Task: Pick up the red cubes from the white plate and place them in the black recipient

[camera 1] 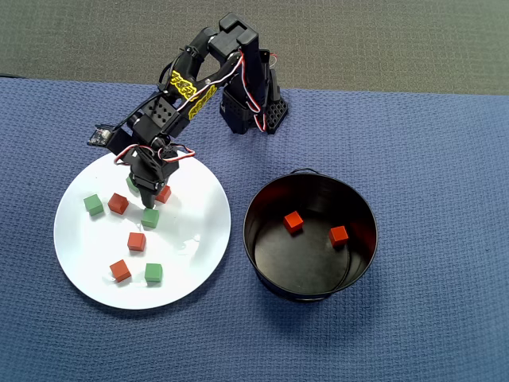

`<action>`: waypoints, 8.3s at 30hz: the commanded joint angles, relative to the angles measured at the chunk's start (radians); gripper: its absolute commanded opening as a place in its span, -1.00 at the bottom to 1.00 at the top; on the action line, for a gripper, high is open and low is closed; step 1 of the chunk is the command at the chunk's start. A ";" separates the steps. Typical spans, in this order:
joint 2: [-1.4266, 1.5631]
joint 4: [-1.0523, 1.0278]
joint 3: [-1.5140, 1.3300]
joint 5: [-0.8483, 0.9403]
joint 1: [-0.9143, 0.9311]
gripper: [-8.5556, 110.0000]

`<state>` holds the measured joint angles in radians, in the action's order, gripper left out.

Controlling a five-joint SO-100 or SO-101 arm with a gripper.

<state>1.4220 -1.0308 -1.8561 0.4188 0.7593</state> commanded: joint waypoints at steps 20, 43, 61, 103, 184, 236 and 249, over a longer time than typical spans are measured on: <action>0.064 0.031 -0.031 -0.060 -0.060 -0.69; 0.267 -0.235 0.247 -0.189 -0.149 -0.86; 0.577 -0.247 0.307 -0.606 -0.778 -0.86; 0.167 -0.206 0.313 -0.003 -0.040 -0.55; 0.480 -0.216 0.371 -0.236 -0.844 -0.86; -0.393 -0.284 0.885 0.252 -0.106 -0.50; -0.543 -0.285 1.008 0.224 -0.153 -0.49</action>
<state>0.8774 -1.3300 -0.9327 0.6596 0.6443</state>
